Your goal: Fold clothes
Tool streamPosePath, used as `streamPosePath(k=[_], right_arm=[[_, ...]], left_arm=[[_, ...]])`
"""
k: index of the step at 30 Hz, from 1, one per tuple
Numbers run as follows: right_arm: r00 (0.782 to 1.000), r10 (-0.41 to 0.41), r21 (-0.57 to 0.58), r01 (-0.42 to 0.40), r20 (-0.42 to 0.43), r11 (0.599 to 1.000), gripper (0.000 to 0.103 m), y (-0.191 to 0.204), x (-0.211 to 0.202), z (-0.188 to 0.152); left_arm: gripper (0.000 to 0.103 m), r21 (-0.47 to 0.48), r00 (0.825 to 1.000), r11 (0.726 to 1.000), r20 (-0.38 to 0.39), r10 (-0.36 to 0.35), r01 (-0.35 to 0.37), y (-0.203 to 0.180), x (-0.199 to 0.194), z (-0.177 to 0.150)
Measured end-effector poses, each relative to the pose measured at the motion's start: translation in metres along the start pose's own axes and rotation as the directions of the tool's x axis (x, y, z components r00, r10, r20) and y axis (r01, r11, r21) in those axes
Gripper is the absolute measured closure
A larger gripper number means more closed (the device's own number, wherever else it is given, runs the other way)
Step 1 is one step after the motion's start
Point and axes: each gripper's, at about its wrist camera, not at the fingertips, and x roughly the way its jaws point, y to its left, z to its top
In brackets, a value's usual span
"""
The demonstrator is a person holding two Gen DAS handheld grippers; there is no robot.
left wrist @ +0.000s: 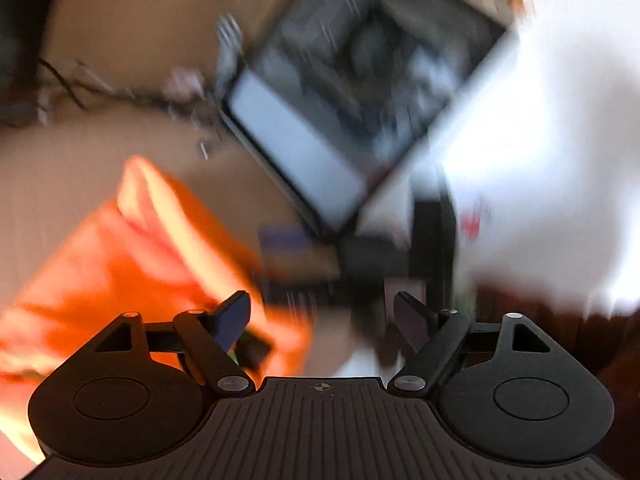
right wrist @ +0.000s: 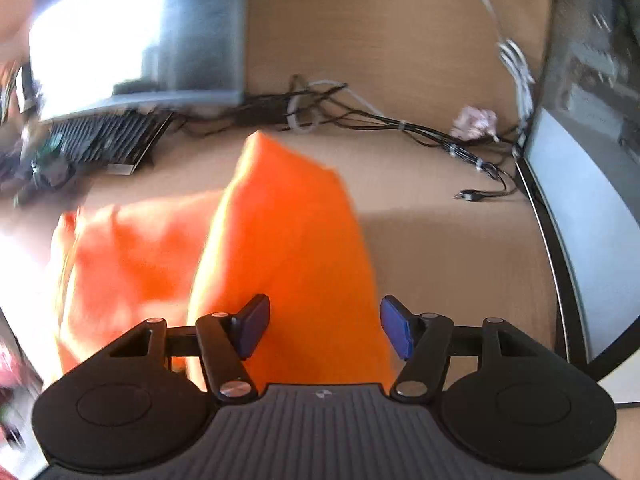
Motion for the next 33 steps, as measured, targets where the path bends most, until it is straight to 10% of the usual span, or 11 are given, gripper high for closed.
streamPosePath(k=[5,9,16,23,26,28,33], right_arm=[[0.998,-0.059,-0.118,0.061,0.019,0.991,0.041,0.031,0.003,-0.009],[0.997,0.068,0.078,-0.070,0.028,0.995,0.023,-0.006,-0.017,0.000],[0.971,0.228,0.498,-0.231,0.068,0.836,0.012,-0.085,-0.009,-0.036],[0.916,0.394,0.454,-0.386,0.082,0.803,0.013,-0.080,0.042,-0.008],[0.886,0.461,0.448,-0.436,0.059,0.781,0.029,-0.071,0.059,0.000],[0.890,0.450,0.452,-0.431,0.072,0.781,0.064,-0.067,0.057,0.002],[0.896,0.428,0.415,-0.437,0.119,0.798,0.077,-0.069,0.039,0.021]], left_arm=[[0.021,-0.124,0.995,0.987,-0.016,0.103,-0.104,0.044,0.048,0.026],[0.040,-0.223,0.963,0.941,-0.146,0.225,-0.253,0.095,0.089,0.019],[0.043,-0.343,0.982,0.922,-0.116,0.150,-0.181,0.124,0.074,0.003],[0.042,-0.355,0.987,0.923,-0.112,0.113,-0.146,0.130,0.075,0.008],[0.041,-0.356,0.991,0.926,-0.088,0.097,-0.123,0.133,0.073,0.006],[0.038,-0.340,0.989,0.929,-0.072,0.127,-0.144,0.131,0.067,0.007],[0.016,-0.312,0.964,0.921,0.052,0.261,-0.232,0.092,-0.004,0.003]])
